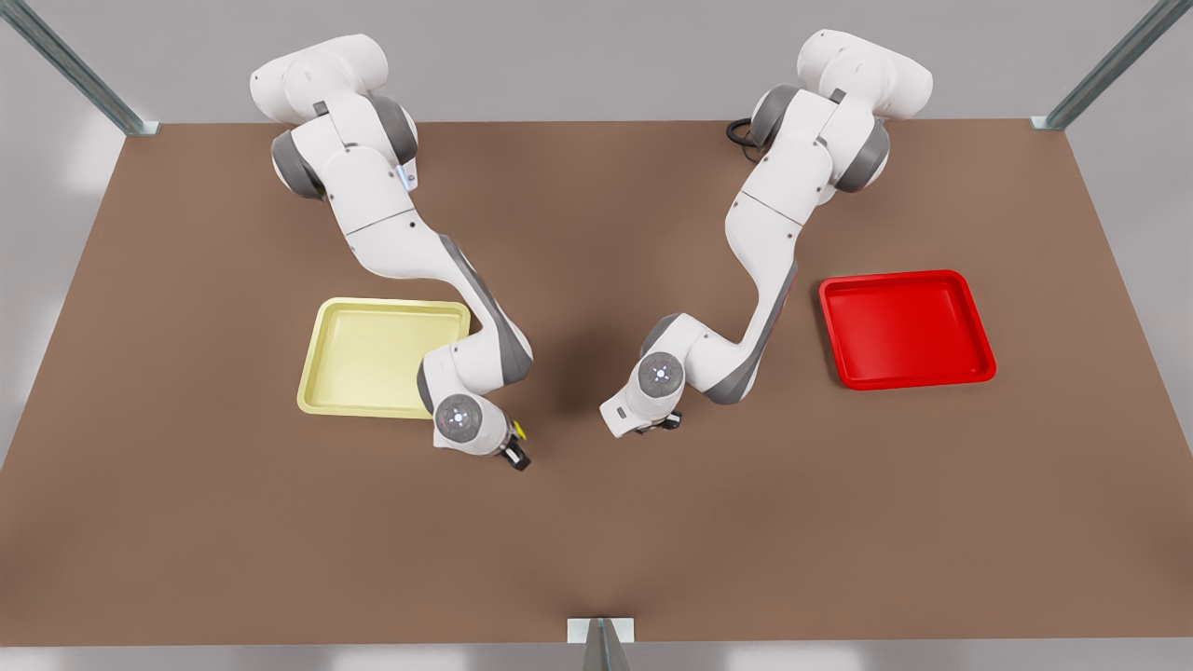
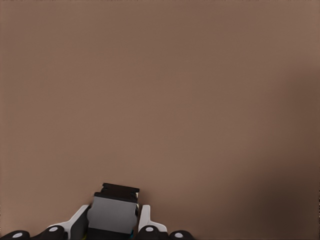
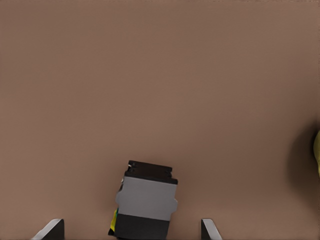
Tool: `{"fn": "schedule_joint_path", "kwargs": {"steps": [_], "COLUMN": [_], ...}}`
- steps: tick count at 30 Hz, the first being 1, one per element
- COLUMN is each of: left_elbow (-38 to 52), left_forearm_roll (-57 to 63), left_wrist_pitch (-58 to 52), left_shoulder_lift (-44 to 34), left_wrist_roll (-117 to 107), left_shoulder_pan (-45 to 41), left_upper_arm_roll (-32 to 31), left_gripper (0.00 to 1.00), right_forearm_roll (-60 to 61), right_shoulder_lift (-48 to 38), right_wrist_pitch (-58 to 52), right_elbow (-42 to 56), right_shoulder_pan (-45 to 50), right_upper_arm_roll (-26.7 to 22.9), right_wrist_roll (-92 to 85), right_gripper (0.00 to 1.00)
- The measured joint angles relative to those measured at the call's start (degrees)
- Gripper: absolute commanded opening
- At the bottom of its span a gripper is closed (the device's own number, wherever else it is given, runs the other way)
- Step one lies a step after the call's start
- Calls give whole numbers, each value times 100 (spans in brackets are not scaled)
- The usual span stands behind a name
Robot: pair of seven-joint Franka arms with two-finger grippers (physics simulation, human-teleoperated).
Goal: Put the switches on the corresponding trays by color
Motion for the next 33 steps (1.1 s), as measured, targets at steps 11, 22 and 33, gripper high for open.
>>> {"fn": "schedule_joint_path", "kwargs": {"steps": [11,22,33], "left_elbow": [0,-1952,-5248], "left_forearm_roll": [141,95,-218], "left_wrist_pitch": [-51,-402,506], "left_shoulder_lift": [-65,-1887,-4104], "left_wrist_roll": [10,1557,4126], "left_shoulder_pan": [9,109,107], "left_upper_arm_roll": [8,743,2348], "left_gripper": [51,54,54], "right_forearm_roll": [-290,-232,-124], "right_shoulder_lift": [-16,-32,-57], "right_wrist_pitch": [462,574,562], "right_elbow": [-379,-389,-388], "right_shoulder_pan": [8,0,-11], "right_upper_arm_roll": [14,23,14], "right_wrist_roll": [123,180,185], "right_gripper": [92,79,58]}}
